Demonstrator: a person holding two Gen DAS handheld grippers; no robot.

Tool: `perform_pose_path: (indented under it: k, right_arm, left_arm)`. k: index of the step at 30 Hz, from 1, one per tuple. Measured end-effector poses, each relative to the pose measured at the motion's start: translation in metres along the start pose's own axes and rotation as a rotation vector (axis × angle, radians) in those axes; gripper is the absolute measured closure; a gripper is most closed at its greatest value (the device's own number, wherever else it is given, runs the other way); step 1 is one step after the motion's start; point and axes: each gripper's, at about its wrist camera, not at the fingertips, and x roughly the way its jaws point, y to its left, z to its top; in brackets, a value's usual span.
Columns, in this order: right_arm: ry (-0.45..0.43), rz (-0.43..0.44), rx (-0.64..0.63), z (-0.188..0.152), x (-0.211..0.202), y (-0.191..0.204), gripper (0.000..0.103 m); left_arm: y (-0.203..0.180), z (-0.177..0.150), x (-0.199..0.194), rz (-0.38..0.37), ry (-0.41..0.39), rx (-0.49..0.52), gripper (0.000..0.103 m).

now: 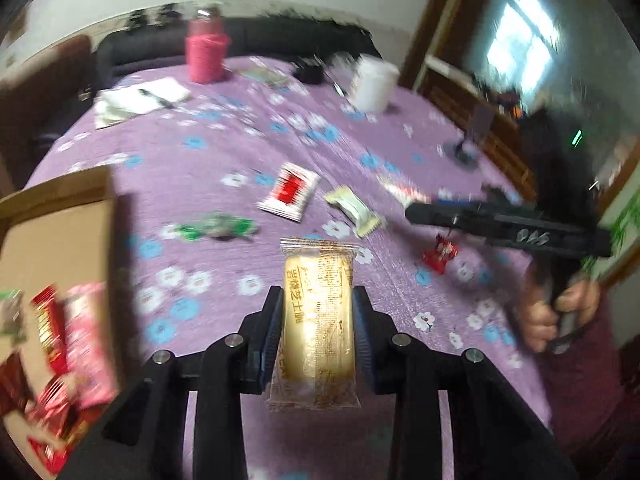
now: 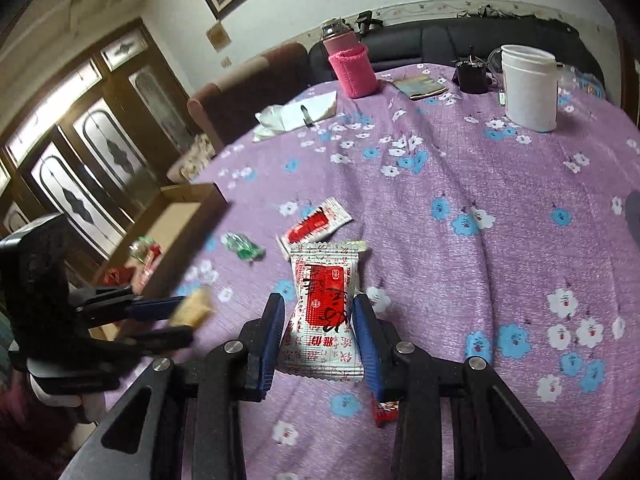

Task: Organize snacks
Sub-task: 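Carry the cake bar and white-red packet into the box and open both grippers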

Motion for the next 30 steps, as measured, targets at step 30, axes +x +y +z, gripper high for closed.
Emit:
perform_pose_path:
  k: [30]
  right_arm:
    - [0.181,0.019,-0.081,0.07,0.172,0.216,0.064]
  left_arm:
    - [0.257,0.015,-0.058,0.244,-0.031,-0.385,0.07]
